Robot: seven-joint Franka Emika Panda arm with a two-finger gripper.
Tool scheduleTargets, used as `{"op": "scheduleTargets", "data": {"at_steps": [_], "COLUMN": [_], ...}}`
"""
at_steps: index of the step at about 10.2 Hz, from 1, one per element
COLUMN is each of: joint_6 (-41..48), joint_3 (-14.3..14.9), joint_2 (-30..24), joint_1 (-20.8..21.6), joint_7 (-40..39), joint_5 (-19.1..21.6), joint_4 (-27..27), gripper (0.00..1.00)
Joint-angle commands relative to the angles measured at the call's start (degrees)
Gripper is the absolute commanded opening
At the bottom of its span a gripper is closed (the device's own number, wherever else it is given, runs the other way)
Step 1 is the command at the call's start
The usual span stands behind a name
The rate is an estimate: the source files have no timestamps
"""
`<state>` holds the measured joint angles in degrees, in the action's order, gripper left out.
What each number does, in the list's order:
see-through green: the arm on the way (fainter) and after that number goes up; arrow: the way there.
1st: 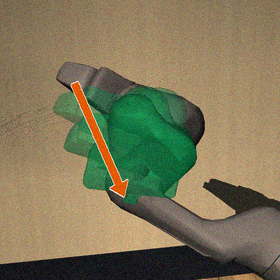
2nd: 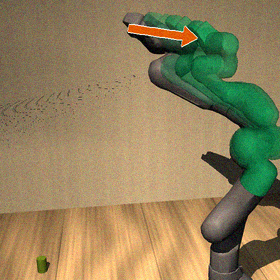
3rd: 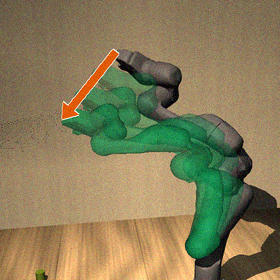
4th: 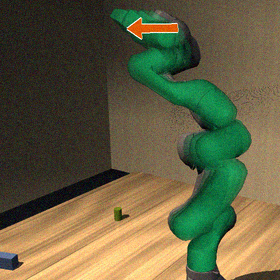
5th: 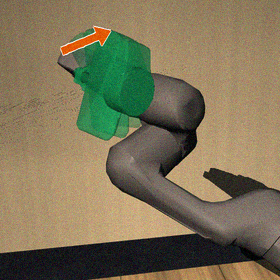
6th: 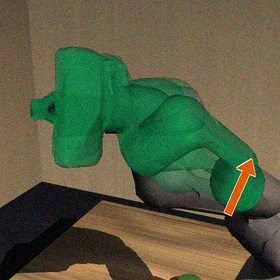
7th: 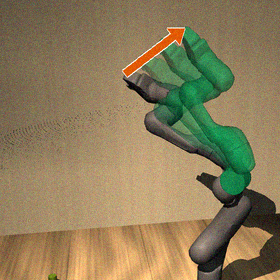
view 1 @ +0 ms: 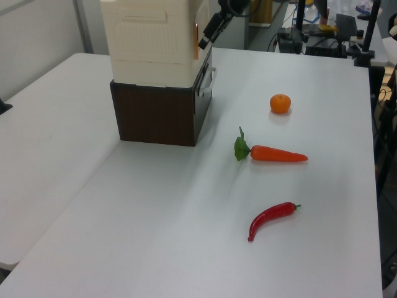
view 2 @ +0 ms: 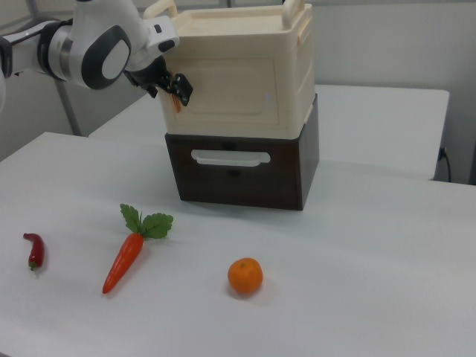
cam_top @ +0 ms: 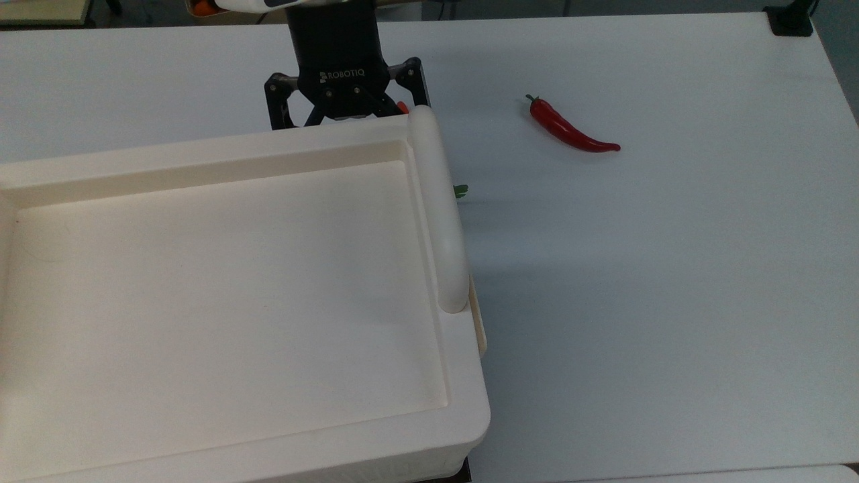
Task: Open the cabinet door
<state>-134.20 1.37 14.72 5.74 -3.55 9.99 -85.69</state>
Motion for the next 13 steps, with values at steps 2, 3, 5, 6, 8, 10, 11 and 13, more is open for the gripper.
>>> {"op": "scheduleTargets", "data": {"at_steps": [2, 3, 5, 6, 8, 10, 11, 13], "joint_6": [-4.6, -5.5, -5.8, -5.8, -5.8, -5.8, -5.7, -4.3], "joint_3": [0.1, 0.1, 0.2, 0.2, 0.2, 0.2, 0.2, 0.2], "joint_2": [2.4, 3.1, 3.4, 3.4, 3.3, 3.2, 2.9, 2.2], "joint_1": [1.6, 2.2, 2.8, 2.8, 2.8, 2.8, 2.8, 2.7], "joint_7": [1.9, 2.1, 2.7, 2.7, 2.6, 2.6, 2.6, 2.5], "joint_5": [-4.1, -4.5, -5.2, -5.3, -6.5, -7.3, -7.6, -7.6], "joint_4": [1.4, 1.5, 1.5, 1.5, 1.5, 1.4, 1.3, 0.6], "gripper": [0.55, 0.4, 0.11, 0.04, 0.0, 0.0, 0.0, 0.0]}}
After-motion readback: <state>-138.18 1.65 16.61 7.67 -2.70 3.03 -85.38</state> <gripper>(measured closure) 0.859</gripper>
